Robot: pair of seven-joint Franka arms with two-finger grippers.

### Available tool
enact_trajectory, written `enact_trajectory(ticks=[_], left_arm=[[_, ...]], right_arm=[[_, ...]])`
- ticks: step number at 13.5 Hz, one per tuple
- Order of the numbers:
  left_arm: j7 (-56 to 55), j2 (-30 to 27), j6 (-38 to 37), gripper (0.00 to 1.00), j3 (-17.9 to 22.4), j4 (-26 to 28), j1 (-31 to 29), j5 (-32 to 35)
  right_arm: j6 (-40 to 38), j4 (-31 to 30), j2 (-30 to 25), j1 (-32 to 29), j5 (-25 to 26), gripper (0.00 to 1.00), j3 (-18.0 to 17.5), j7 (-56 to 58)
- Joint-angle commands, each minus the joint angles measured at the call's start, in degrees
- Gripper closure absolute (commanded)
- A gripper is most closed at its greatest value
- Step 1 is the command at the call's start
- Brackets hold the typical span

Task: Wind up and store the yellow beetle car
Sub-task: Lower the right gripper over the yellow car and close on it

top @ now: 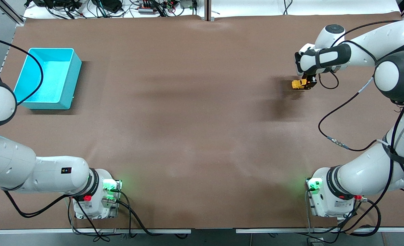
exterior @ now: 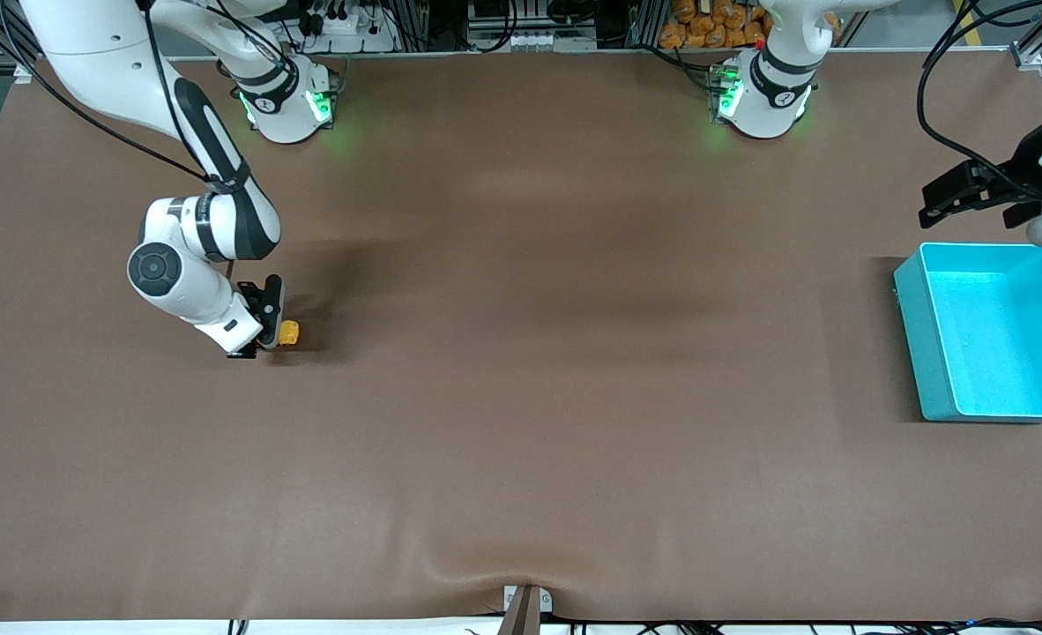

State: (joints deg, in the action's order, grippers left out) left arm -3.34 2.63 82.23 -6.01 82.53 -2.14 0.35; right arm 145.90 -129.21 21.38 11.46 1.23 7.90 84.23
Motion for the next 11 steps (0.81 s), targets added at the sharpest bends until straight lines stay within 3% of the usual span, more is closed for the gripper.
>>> enact_trajectory(ticks=[1, 7, 11], left_arm=[[1.0, -1.0, 0.2, 0.00, -0.1, 0.5, -0.6, -0.2], [1.0, -1.0, 0.2, 0.00, -0.1, 0.8, -0.6, 1.1], [0.9, -1.1, 0.2, 0.00, -0.1, 0.9, -0.5, 2.0]], right_arm=[[0.8, -0.8, -0.4, -0.1, 1.0, 0.37, -0.3, 0.2], [0.8, -1.3, -0.4, 0.4, 0.8, 0.48, -0.3, 0.1], [0.7, -1.3, -0.4, 0.8, 0.8, 0.75, -0.4, 0.2]])
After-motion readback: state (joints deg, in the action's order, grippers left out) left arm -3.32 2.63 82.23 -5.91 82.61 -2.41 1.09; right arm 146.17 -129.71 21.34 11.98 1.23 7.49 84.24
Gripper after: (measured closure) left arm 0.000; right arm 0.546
